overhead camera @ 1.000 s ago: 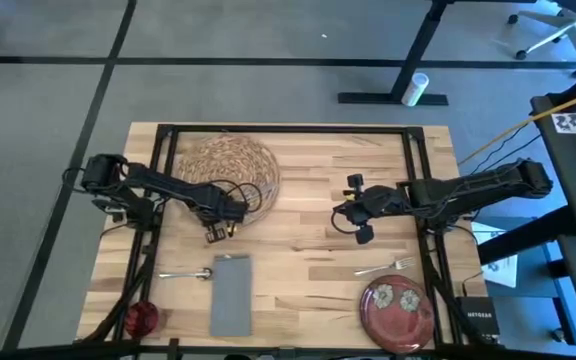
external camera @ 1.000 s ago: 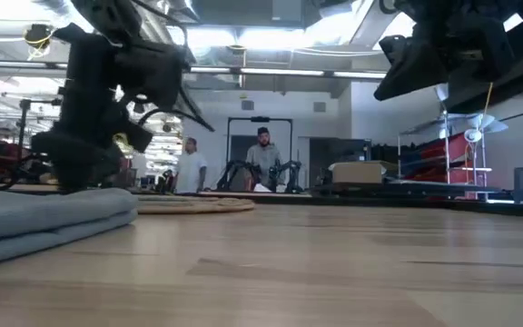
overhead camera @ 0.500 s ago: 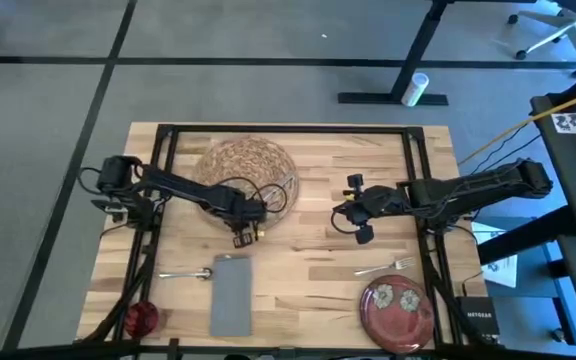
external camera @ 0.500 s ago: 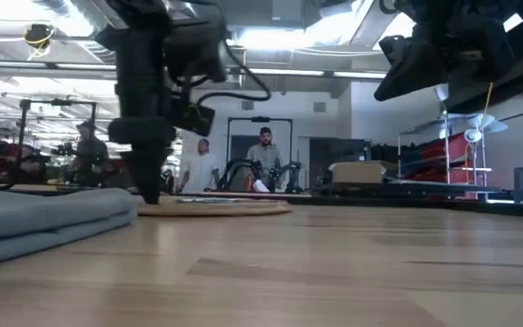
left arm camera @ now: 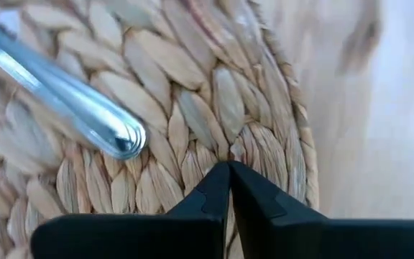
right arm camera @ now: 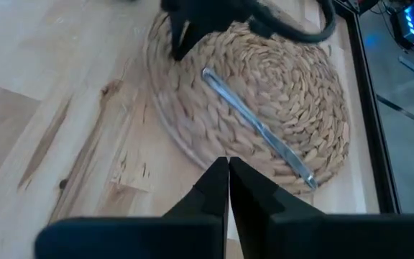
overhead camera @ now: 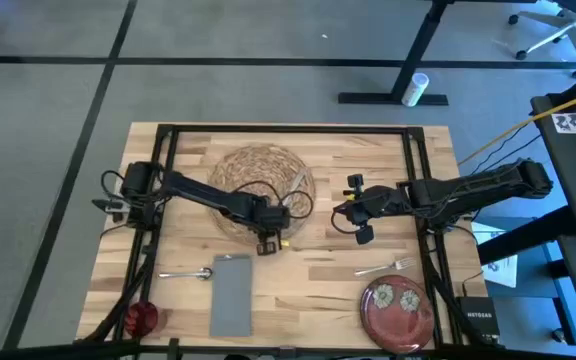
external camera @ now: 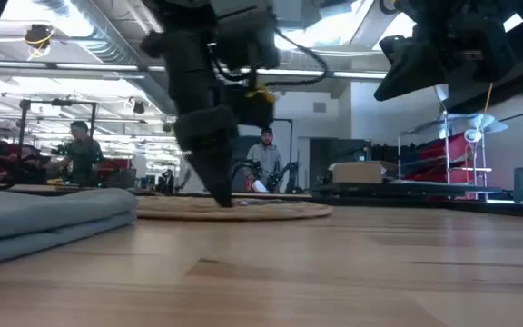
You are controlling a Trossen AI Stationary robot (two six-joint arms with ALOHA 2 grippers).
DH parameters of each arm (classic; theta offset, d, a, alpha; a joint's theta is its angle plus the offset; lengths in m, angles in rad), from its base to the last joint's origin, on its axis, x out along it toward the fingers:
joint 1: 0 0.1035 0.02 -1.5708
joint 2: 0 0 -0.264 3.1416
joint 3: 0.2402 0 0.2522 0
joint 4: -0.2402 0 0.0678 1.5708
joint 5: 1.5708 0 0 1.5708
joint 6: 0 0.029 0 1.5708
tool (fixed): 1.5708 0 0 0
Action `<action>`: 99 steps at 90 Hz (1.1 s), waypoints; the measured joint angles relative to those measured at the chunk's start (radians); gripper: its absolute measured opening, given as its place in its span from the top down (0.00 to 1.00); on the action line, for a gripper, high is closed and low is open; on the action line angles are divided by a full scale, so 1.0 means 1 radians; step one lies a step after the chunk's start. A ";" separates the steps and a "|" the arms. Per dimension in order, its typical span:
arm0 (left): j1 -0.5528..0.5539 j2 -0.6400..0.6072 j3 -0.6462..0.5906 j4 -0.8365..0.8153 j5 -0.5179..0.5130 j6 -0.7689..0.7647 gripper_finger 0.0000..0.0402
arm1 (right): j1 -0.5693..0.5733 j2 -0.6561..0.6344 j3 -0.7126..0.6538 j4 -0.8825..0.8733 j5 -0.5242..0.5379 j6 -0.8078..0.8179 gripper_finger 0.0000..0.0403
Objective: Set table place
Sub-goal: Move the brown placemat to the center of the table
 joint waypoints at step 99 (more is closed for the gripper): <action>0.084 0.079 0.226 -0.193 -0.086 0.144 1.00 | 0.000 0.000 0.000 -0.035 -0.010 0.008 1.00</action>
